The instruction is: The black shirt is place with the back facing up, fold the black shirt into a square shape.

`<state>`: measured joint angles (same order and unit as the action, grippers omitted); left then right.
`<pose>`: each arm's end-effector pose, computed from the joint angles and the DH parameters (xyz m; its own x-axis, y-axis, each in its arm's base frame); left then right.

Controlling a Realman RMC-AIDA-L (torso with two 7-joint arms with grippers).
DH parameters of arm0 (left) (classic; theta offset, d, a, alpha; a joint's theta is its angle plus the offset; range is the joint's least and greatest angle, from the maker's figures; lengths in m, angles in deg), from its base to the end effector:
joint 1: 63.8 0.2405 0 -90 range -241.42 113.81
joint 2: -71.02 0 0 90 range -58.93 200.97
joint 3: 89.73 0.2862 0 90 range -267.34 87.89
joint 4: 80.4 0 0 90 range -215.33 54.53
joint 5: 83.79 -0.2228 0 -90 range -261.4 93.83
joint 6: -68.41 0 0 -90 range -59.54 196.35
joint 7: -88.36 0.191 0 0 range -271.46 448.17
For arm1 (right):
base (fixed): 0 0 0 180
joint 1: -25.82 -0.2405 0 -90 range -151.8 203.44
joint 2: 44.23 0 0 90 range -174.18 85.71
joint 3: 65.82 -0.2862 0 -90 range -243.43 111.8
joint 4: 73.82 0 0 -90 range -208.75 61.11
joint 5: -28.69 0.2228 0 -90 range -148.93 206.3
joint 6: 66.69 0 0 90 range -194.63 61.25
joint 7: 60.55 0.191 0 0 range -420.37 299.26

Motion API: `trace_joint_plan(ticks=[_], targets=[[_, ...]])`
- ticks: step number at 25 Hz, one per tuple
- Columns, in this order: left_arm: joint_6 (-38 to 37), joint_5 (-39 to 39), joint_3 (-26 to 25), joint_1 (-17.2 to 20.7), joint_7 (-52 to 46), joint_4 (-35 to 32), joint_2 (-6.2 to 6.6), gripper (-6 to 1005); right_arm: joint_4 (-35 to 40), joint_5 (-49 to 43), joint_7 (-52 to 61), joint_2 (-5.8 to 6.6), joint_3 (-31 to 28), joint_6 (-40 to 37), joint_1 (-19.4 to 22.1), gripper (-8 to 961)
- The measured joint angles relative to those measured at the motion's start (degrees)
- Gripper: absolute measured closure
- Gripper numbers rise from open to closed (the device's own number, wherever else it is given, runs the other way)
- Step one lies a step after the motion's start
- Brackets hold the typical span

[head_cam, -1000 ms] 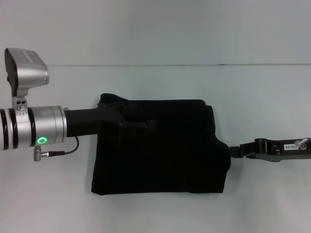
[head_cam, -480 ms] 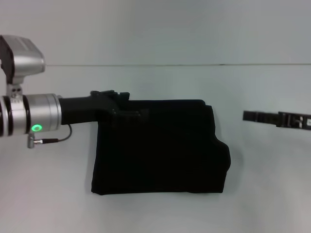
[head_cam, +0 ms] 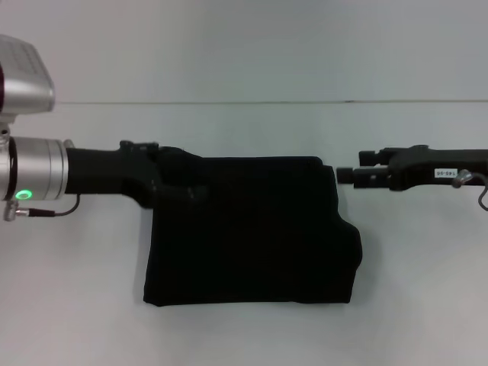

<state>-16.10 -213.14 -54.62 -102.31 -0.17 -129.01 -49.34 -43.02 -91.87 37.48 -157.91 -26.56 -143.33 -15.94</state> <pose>-0.2501 0.4271 -0.0320 0.8876 0.3192 0.3321 0.4183 -0.8604 -0.2911 0.2618 0.4470 -0.0393 0.7144 -0.5483 -0.4348 -0.6629 -0.7293 -0.1696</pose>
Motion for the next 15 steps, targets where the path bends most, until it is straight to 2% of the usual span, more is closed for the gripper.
trace_joint_plan(ticks=[5,15], targets=[[0.25,-4.92,2.18,0.00,-0.18,-2.50,-0.39,112,3.13,-0.03,0.42,0.24,5.43,-0.88,-0.18,130],[0.46,-5.75,3.63,0.07,0.10,-2.83,-0.65,112,5.28,-0.03,0.37,0.18,9.68,-1.11,-0.33,132]])
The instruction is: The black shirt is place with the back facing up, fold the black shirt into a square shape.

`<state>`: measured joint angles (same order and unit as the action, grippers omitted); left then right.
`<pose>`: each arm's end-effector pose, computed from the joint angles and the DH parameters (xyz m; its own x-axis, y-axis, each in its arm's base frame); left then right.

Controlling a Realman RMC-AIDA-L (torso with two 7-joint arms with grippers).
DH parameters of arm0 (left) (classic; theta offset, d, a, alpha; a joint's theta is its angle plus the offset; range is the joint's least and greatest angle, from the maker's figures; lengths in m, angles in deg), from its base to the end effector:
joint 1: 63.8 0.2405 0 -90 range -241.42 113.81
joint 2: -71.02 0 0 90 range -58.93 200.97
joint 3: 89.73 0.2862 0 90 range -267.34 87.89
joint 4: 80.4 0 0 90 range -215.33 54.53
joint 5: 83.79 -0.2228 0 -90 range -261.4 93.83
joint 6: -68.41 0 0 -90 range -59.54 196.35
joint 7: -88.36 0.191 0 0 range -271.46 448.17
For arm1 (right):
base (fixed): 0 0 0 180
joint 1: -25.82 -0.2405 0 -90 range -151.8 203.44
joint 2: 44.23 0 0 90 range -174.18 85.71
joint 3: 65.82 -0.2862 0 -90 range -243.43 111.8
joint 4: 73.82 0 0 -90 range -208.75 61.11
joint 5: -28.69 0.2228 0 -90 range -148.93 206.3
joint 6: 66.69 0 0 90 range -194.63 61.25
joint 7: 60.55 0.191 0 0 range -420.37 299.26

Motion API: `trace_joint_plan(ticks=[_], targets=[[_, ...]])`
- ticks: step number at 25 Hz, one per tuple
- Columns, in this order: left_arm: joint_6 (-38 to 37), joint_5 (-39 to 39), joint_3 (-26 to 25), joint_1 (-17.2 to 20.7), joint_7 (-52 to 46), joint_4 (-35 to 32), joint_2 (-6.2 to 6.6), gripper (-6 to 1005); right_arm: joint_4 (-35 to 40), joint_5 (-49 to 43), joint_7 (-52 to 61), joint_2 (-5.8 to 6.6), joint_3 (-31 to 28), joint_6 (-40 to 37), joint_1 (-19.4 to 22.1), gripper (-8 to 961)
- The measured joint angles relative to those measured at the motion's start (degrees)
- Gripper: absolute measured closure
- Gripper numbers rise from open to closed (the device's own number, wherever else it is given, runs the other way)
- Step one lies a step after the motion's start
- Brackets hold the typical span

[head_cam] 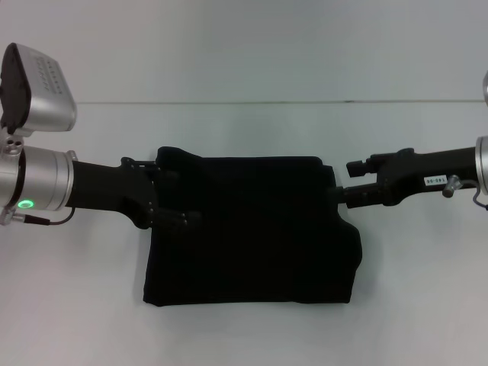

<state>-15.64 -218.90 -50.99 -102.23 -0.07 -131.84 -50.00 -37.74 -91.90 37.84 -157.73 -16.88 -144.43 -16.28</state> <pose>-0.2576 0.4224 -0.0403 0.9353 0.2983 0.1902 0.3451 -0.8876 -0.3051 0.2467 0.4447 -0.0447 0.8298 -0.4701 -0.3009 -0.5359 -0.8216 -0.1943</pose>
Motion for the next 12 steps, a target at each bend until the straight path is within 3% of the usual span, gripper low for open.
trace_joint_plan(ticks=[12], targets=[[0.45,0.35,-0.17,0.37,0.78,0.15,-0.22,111,1.95,0.00,-4.55,-1.26,0.55,0.15,-0.04,134]])
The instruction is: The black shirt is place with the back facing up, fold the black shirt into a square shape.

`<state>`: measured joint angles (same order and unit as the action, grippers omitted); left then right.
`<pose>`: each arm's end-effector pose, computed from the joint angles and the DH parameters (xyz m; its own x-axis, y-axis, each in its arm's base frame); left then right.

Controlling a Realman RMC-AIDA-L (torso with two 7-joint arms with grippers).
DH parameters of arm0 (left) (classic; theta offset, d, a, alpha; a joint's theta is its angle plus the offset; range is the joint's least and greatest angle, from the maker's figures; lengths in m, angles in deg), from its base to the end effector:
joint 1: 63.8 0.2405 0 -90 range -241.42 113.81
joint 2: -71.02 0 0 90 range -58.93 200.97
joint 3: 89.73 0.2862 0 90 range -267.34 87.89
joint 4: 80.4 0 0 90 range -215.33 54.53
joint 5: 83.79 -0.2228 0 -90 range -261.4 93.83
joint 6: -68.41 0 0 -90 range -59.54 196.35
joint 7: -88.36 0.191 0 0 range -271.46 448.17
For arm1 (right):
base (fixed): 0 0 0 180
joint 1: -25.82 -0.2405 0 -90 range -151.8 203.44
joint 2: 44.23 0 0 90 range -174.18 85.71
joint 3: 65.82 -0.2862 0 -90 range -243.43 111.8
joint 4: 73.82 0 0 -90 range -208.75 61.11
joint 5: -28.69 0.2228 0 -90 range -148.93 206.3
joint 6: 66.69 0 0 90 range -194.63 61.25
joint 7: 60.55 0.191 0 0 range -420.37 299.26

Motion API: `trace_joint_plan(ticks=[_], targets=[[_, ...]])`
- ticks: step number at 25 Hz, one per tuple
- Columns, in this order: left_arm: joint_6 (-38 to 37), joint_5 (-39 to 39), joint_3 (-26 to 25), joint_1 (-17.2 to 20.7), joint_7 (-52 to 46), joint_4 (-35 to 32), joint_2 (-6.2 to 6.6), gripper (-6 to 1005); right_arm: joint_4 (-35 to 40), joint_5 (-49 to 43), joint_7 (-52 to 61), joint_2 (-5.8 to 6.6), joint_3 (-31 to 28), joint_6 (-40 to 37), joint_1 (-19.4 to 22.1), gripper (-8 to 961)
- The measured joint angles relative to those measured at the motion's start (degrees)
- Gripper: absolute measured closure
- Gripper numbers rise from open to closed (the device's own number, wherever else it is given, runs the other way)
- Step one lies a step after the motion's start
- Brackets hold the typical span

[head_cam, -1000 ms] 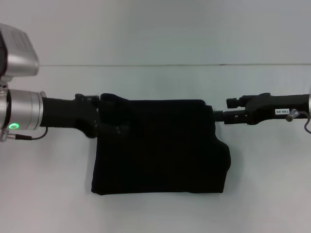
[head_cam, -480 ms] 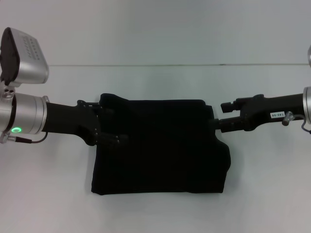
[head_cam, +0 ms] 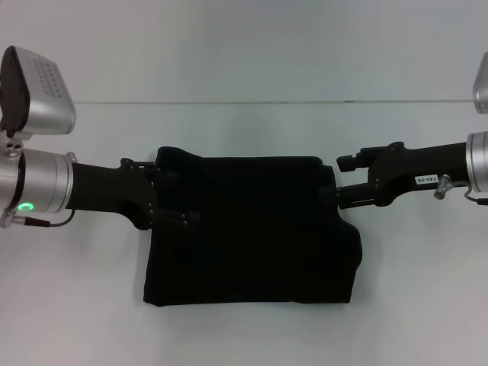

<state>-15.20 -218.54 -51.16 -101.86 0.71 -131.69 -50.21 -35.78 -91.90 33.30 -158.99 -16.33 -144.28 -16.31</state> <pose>-0.2594 0.4216 -0.0415 0.9355 0.2939 0.1963 0.3437 -0.8861 -0.3111 0.2371 0.4452 -0.0500 0.8803 -0.3785 -0.2862 -0.4450 -0.8679 -0.2209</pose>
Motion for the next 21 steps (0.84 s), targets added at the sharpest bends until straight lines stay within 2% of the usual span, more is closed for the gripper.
trace_joint_plan(ticks=[5,21], targets=[[0.02,0.17,-0.19,0.45,0.02,-0.06,-0.26,111,0.56,0.00,-1.24,-0.37,0.00,0.43,-0.05,134],[-0.08,1.62,-0.25,0.55,-1.11,-0.21,-0.41,112,0.69,0.32,-0.76,-0.40,-0.18,-0.53,-0.57,134]])
